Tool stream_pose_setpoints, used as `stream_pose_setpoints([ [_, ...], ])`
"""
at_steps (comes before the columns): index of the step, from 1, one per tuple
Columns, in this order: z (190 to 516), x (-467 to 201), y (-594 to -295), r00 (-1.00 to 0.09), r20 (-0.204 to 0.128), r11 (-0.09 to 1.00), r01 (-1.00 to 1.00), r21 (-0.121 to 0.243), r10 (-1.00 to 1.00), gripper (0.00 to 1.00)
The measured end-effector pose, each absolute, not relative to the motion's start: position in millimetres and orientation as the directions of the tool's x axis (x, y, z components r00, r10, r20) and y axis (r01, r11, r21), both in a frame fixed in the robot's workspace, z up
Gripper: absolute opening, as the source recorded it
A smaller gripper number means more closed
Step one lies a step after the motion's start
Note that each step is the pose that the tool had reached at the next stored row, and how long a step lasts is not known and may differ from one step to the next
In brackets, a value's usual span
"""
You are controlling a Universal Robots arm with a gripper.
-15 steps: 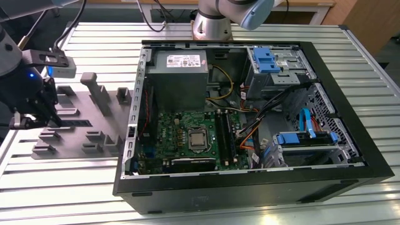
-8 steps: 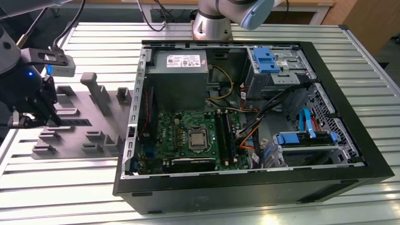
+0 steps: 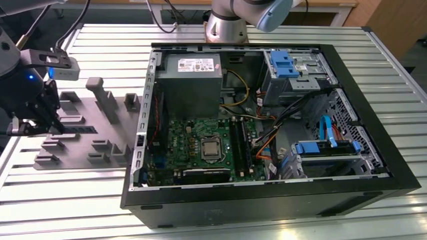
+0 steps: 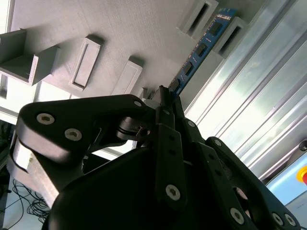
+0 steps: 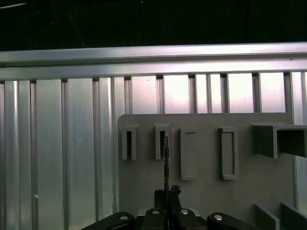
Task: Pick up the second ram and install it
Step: 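Pick up the second ram and move it above second insertion slot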
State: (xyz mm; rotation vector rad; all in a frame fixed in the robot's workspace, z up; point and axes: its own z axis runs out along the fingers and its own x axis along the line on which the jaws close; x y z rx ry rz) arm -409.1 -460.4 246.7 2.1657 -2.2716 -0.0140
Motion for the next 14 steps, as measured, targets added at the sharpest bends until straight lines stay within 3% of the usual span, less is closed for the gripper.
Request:
stream_pose_setpoints([
  [14,252.7,-409.1,-460.4,-0.048,-0.004,0.048,-0.999,0.009,-0.999,0.14],
])
